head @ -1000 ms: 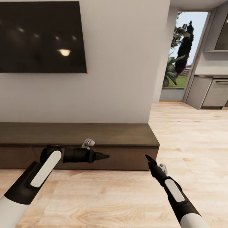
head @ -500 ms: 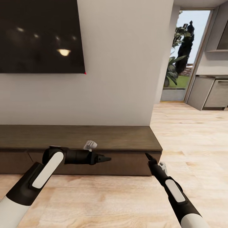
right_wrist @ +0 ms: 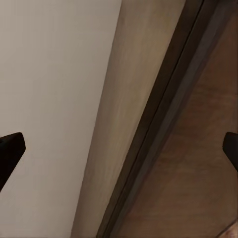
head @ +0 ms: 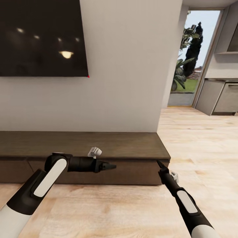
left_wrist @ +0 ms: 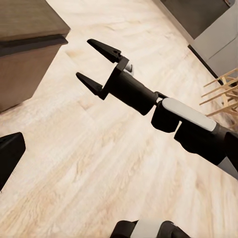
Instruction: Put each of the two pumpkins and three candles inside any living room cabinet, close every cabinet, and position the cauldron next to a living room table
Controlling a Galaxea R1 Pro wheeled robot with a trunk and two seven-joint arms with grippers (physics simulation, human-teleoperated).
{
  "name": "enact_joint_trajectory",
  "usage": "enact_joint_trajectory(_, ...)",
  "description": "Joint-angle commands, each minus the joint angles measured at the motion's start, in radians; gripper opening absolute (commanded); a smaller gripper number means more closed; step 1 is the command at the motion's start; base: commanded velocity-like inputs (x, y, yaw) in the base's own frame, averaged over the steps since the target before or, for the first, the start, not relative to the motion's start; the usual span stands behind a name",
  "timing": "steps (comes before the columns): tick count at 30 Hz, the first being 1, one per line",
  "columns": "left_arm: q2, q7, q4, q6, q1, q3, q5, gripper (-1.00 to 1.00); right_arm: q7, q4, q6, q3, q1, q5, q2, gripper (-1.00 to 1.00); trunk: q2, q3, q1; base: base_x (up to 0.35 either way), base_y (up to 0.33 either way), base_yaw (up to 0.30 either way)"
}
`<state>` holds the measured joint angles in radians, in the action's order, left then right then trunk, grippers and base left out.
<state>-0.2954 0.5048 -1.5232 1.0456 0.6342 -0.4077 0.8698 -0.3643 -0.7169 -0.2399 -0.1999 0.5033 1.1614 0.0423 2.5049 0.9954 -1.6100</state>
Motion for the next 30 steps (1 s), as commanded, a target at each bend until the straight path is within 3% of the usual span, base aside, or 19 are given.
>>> enact_joint_trajectory(1, -0.001, 0.006, 0.0, 0.002, 0.001, -0.001, -0.005, 1.0, -0.002, 0.001, -0.009, -0.004, 0.0, 0.009, 0.0, 1.0, 0.0, 0.001, 0.0, 0.163, 0.0, 0.0)
enact_joint_trajectory(12, 0.001, 0.005, -0.001, 0.002, 0.0, 0.0, -0.005, 1.0, -0.007, 0.018, -0.01, -0.008, 0.0, 0.012, 0.019, 1.0, 0.0, 0.001, 0.0, 0.039, 0.0, 0.0)
enact_joint_trajectory(27, 0.001, 0.005, -0.002, 0.002, 0.001, -0.002, -0.005, 1.0, -0.01, 0.019, -0.01, -0.009, 0.0, 0.014, 0.022, 1.0, 0.004, 0.059, -0.007, 0.001, 0.0, 0.0)
enact_joint_trajectory(30, 0.002, 0.005, -0.006, 0.002, 0.0, -0.003, -0.004, 1.0, -0.011, 0.019, -0.01, -0.009, 0.0, 0.015, 0.023, 1.0, 0.004, 0.059, -0.007, 0.0, 0.0, 0.0)
